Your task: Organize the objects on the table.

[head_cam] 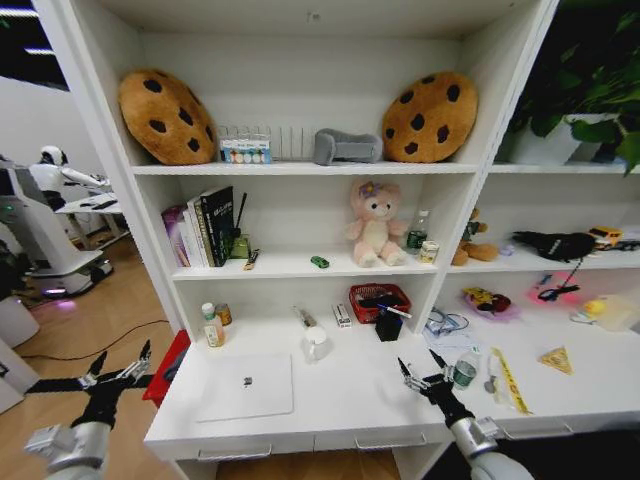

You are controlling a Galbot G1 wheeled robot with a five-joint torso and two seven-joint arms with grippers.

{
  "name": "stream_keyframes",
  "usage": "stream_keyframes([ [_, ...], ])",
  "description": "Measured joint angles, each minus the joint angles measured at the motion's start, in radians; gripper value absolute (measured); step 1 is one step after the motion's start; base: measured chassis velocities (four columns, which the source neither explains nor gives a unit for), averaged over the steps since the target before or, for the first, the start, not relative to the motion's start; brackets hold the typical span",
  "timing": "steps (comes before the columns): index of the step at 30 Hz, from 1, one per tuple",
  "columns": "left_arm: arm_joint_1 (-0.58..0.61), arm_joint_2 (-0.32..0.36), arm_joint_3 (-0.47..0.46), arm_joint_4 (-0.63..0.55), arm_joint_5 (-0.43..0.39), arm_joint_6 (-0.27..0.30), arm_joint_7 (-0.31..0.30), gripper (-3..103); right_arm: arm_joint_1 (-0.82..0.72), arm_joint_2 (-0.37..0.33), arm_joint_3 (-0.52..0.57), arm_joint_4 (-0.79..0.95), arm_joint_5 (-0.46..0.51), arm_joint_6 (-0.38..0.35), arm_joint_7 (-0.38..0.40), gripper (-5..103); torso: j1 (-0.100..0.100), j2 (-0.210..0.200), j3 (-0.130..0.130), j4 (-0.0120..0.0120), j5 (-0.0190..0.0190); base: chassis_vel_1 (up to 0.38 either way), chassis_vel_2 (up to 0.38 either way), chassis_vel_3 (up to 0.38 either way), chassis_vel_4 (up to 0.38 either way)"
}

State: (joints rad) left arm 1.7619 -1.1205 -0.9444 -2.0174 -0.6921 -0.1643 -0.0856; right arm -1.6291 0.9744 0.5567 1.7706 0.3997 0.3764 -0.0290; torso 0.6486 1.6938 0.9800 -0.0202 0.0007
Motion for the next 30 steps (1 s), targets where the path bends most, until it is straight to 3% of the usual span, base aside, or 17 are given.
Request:
stream_keyframes([
  [9, 0.002, -0.001, -0.004, 0.001, 0.0, -0.002, 0.001, 100, 0.003, 0.008, -0.014, -0.021, -0.013, 0.025, 0.001, 100, 0.0, 0.0, 0.0, -0.0004, 0.0008, -0.176, -0.173, 0.174, 0.175],
  [16, 0.01, -0.004, -0.009, 0.0, -0.001, -0.007, 0.002, 100, 0.02, -0.003, -0.043, -0.014, -0.023, 0.001, 0.001, 100, 0.0, 0.0, 0.0, -0.0001, 0.0001, -0.004, -0.013, 0.011, 0.0],
  [22, 0.018, -0.005, -0.017, 0.0, -0.003, -0.01, 0.003, 100, 0.033, -0.014, -0.081, 0.001, -0.009, -0.064, 0.022, 100, 0.0, 0.0, 0.0, 0.0001, 0.0, 0.034, 0.037, -0.024, -0.033],
  [26, 0.028, -0.006, -0.025, -0.001, -0.005, -0.016, 0.006, 100, 0.022, -0.021, -0.11, 0.041, 0.06, -0.171, 0.081, 100, 0.0, 0.0, 0.0, -0.0002, 0.0002, 0.0, 0.0, 0.0, 0.0],
  [30, 0.034, -0.007, -0.027, -0.001, -0.005, -0.019, 0.008, 100, 0.016, -0.025, -0.115, 0.063, 0.08, -0.217, 0.114, 100, 0.0, 0.0, 0.0, -0.0002, 0.0002, 0.0, 0.0, 0.0, 0.0],
])
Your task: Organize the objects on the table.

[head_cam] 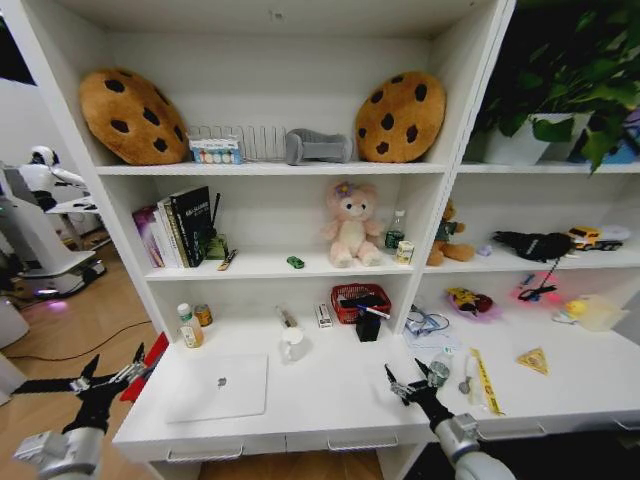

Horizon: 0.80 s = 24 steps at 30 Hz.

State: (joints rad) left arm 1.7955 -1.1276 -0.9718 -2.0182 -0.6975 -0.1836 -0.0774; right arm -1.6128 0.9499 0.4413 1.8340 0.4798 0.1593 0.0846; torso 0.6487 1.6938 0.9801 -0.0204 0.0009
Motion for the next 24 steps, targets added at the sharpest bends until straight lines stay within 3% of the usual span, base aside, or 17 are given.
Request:
stream_keyframes([
  [15, 0.007, -0.002, -0.005, -0.003, 0.0, -0.005, 0.002, 100, 0.135, -0.049, -0.02, 0.032, -0.041, -0.073, 0.056, 100, 0.0, 0.0, 0.0, 0.0001, 0.0, 0.0, 0.0, 0.0, 0.0],
  [22, 0.012, -0.003, -0.01, 0.0, 0.0, -0.008, 0.003, 100, 0.264, -0.128, -0.056, 0.04, 0.02, -0.223, 0.109, 100, 0.0, 0.0, 0.0, 0.0002, 0.0, 0.0, 0.0, 0.0, 0.0],
  [24, 0.011, -0.005, -0.01, 0.001, 0.001, -0.009, 0.003, 100, 0.317, -0.184, -0.082, 0.043, 0.042, -0.289, 0.116, 100, 0.0, 0.0, 0.0, 0.0001, 0.0001, 0.0, 0.0, 0.0, 0.0],
])
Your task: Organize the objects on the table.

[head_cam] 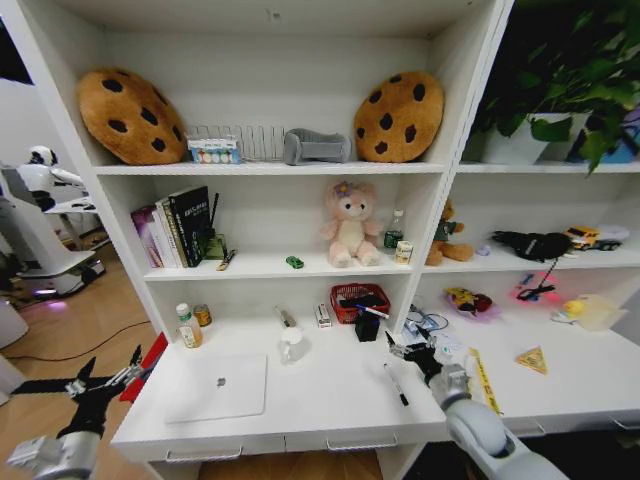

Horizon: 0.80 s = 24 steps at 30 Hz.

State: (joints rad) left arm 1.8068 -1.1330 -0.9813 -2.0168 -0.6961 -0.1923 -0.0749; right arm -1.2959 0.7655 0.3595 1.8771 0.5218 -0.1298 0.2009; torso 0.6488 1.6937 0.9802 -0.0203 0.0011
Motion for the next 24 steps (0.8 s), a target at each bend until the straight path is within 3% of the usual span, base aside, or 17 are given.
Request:
stream_keyframes([
  [10, -0.007, -0.002, 0.005, 0.008, 0.002, -0.001, 0.0, 100, 0.127, -0.139, -0.056, -0.026, 0.02, -0.116, -0.024, 100, 0.0, 0.0, 0.0, 0.0001, -0.0002, 0.0, 0.0, 0.0, 0.0],
  [18, -0.02, 0.0, 0.015, 0.009, 0.006, 0.001, -0.004, 100, 0.158, -0.174, -0.083, -0.054, 0.042, -0.143, -0.061, 100, 0.0, 0.0, 0.0, -0.0002, 0.0, 0.0, 0.0, 0.0, 0.0],
  [24, -0.021, -0.001, 0.02, 0.01, 0.01, 0.002, -0.006, 100, 0.268, -0.167, -0.184, -0.124, 0.072, -0.145, -0.086, 100, 0.0, 0.0, 0.0, -0.0001, -0.0002, 0.0, 0.0, 0.0, 0.0],
])
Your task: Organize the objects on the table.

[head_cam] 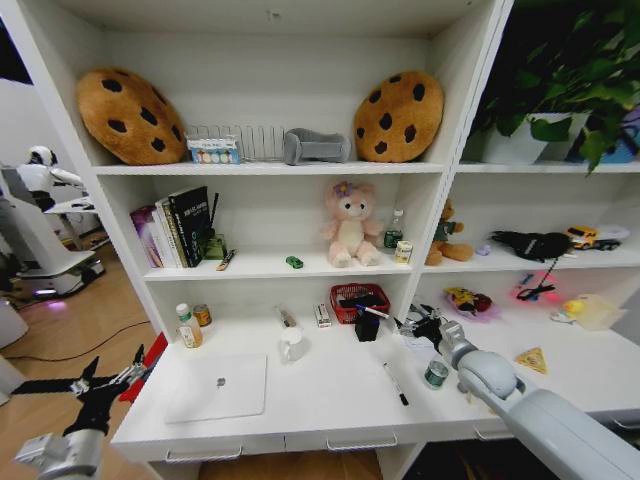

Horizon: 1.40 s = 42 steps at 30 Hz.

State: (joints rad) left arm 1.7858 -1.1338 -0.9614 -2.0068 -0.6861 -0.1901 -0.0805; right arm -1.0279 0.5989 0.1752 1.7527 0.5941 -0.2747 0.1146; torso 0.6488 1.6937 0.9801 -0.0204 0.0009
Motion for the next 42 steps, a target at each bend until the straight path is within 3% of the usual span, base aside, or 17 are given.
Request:
stream_keyframes([
  [10, 0.01, 0.003, -0.021, 0.002, -0.007, 0.001, -0.001, 100, 0.195, 0.072, -0.194, -0.134, 0.024, 0.008, -0.008, 100, 0.0, 0.0, 0.0, 0.0002, -0.0001, 0.0, 0.0, 0.0, 0.0],
  [42, 0.016, -0.006, -0.046, 0.023, -0.026, -0.003, -0.001, 100, 0.463, 0.123, -0.479, -0.331, 0.038, 0.018, -0.024, 100, 0.0, 0.0, 0.0, 0.0001, 0.0, 0.0, 0.0, 0.0, 0.0],
])
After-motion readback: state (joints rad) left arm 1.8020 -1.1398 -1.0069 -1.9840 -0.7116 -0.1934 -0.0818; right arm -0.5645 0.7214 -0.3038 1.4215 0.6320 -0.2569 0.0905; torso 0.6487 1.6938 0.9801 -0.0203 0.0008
